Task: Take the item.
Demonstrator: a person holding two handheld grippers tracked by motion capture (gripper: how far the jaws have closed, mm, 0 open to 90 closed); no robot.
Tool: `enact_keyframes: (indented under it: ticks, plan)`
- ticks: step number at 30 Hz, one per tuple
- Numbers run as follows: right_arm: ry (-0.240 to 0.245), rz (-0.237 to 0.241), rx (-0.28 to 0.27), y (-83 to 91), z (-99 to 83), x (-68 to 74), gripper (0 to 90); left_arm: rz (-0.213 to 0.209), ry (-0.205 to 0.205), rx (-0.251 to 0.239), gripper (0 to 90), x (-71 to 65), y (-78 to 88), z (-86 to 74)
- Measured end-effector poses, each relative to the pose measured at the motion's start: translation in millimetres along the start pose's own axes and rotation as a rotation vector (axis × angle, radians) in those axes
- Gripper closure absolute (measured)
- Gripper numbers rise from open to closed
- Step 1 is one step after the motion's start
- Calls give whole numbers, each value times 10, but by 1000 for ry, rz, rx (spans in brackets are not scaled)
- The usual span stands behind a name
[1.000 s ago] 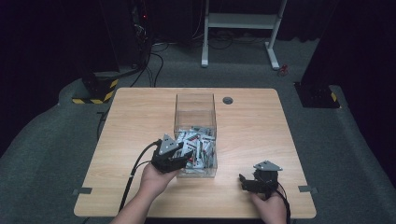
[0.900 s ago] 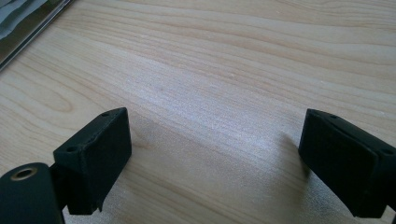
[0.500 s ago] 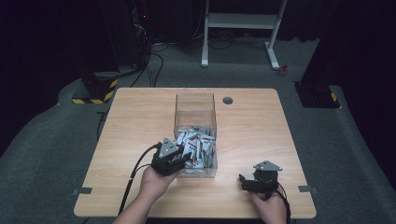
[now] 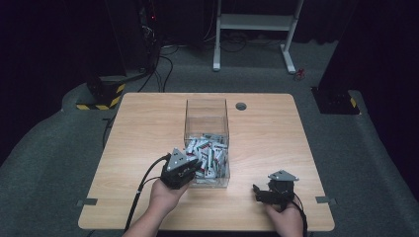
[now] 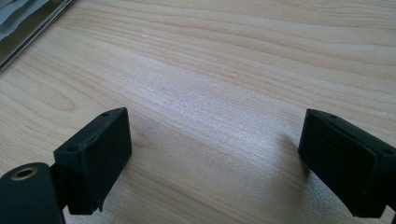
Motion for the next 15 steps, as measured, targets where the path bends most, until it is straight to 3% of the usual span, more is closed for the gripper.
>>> enact_keyframes:
  ticks: [9, 15]
  plan:
    - [1, 1, 0, 1, 0, 3, 92, -18, 22, -16, 883, 12, 21, 7]
    - [2, 1, 0, 1, 0, 3, 92, -17, 34, -52, 887, 37, 73, 76]
Point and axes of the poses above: each handheld gripper's, and its own axes: y roughly backward along the jaws, z roughly out of its top, x roughly to its left, the point moved 10 cm from there along -y, roughly forward along the jaws, and after that the axes turned 10 degrees about y, right-handed, at the moved point
